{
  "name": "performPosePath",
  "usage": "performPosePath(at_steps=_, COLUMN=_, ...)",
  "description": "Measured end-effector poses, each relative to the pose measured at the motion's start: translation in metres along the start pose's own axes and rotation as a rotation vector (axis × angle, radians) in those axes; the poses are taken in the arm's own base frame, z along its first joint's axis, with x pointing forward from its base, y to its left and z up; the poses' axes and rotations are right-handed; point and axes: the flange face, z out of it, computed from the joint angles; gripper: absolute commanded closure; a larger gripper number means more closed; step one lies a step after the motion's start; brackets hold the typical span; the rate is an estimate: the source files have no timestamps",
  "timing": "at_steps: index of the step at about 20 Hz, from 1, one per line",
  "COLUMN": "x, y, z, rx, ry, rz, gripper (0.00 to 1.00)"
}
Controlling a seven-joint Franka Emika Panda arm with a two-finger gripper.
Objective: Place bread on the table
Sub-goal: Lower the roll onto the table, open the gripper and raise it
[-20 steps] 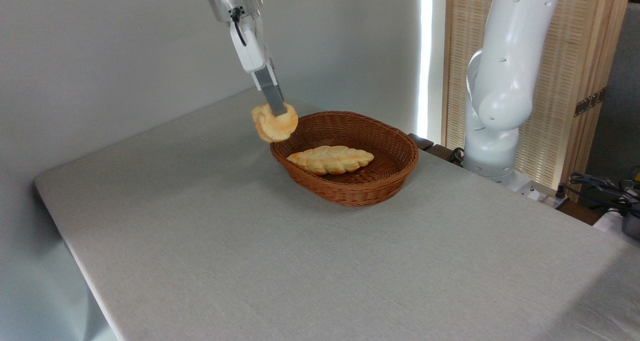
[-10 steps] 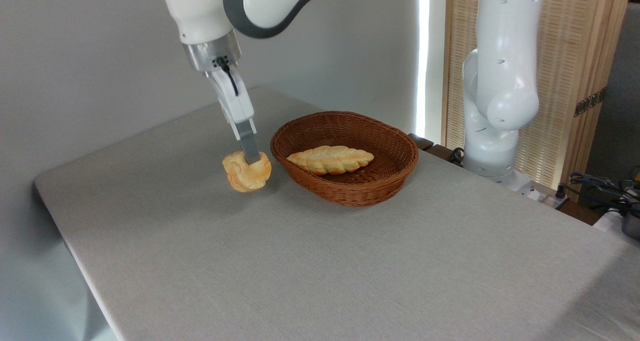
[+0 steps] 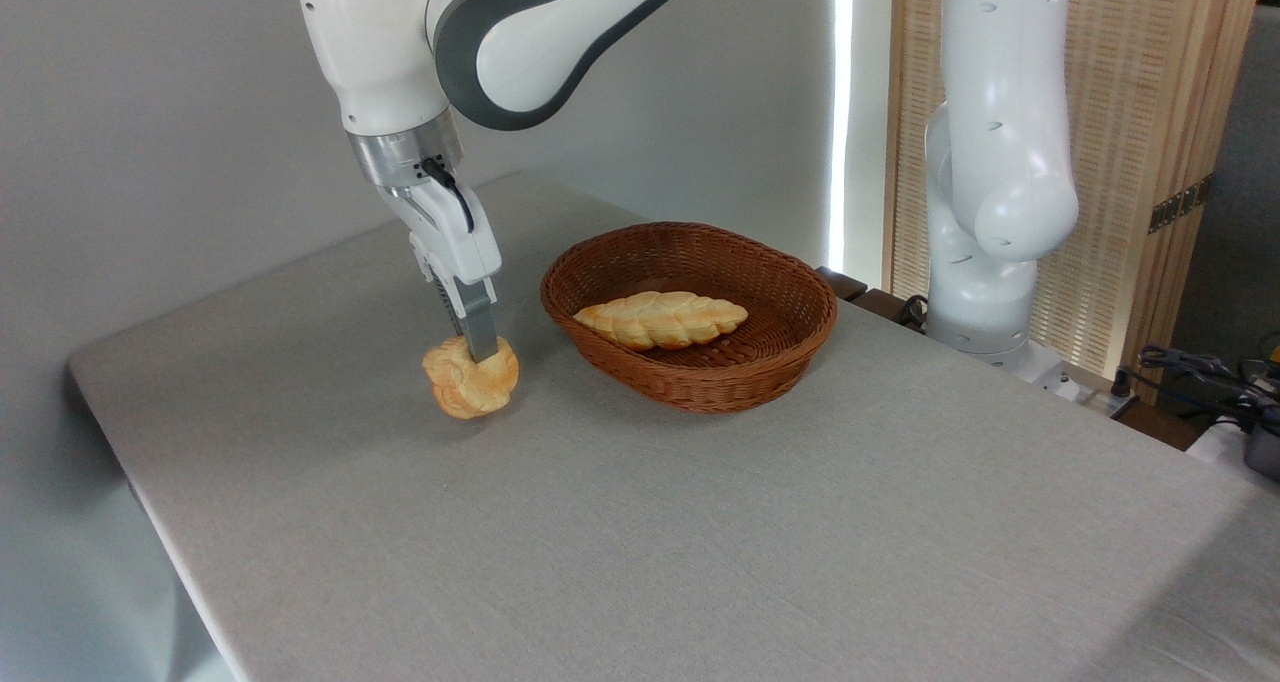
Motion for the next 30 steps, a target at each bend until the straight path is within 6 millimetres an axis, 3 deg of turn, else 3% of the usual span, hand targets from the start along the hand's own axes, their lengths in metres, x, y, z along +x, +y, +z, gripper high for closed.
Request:
performPosePath(at_steps=10, x=0.000, y=-0.004, z=-0.014, rx=0.011, ry=0.025, rz=-0.007, gripper=0.00)
performPosePath(at_steps=14, x=-0.007, y=-0.022, z=-0.041, rx=0.035, ry=0.074, rz=-0.040, gripper=0.00)
performPosePath(at_steps=19, x=-0.033, y=-0.060, z=-0.081, rx=0.069, ry=0.143, rz=-0.116, gripper=0.00)
performPosePath(at_steps=26, x=-0.084, y=-0.120, z=-0.086, rx=0.087, ry=0.128, rz=-0.242, gripper=0.00)
performPosePath(at_steps=30, x=-0.089, y=-0.125, z=-0.085, rx=0.092, ry=0.121, rz=-0.248, gripper=0.00)
